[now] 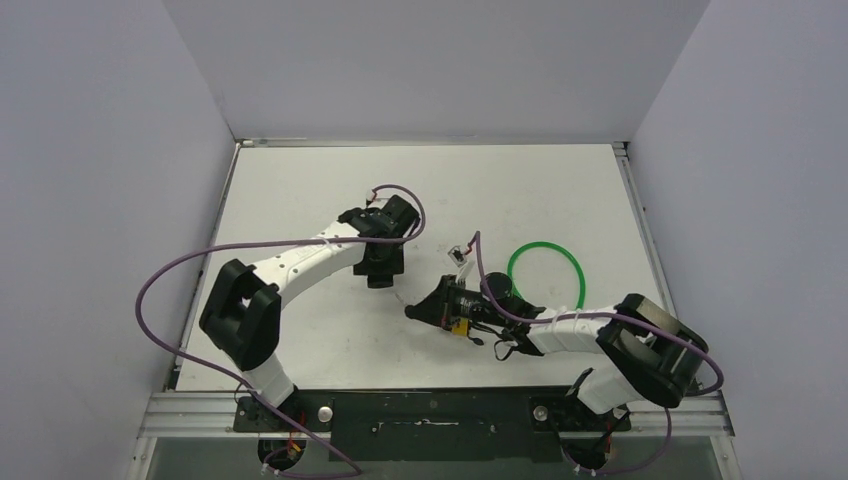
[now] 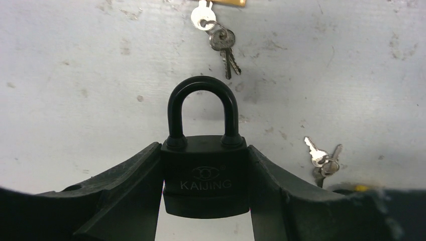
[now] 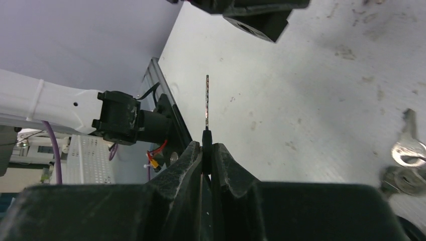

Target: Unlock with the key

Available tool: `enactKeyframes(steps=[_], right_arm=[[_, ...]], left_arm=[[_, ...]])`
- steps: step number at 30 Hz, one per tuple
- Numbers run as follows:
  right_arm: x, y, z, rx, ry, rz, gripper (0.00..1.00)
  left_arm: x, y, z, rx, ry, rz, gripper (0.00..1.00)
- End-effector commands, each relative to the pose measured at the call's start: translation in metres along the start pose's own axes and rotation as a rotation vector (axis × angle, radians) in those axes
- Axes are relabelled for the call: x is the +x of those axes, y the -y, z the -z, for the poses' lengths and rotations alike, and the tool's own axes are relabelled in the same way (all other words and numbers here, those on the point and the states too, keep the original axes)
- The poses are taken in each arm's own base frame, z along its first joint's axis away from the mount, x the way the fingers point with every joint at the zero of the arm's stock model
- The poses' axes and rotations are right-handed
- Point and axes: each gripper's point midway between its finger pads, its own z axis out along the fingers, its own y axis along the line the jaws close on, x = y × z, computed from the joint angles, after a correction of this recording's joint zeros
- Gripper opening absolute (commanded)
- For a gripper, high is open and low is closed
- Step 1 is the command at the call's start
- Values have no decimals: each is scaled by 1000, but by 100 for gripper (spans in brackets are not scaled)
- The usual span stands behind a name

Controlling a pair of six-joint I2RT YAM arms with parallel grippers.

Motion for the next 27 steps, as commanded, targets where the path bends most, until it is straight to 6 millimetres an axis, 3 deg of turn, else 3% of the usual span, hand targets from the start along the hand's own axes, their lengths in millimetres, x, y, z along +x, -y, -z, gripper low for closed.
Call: enactKeyframes(steps=[1, 9, 18, 27], right_arm=[[-29, -38, -20, -126, 101, 8, 0], [-31, -30, -39, -110, 110, -45, 0], [-24, -20, -52, -114, 84, -89, 0], [-33, -19, -58, -124, 112, -120, 0]], left_arm=[[-18, 24, 18, 169, 60, 126, 10], [-23, 21, 21, 233, 62, 256, 10], [-27, 16, 24, 243, 60, 277, 9], [-25, 17, 25, 254, 56, 285, 6]])
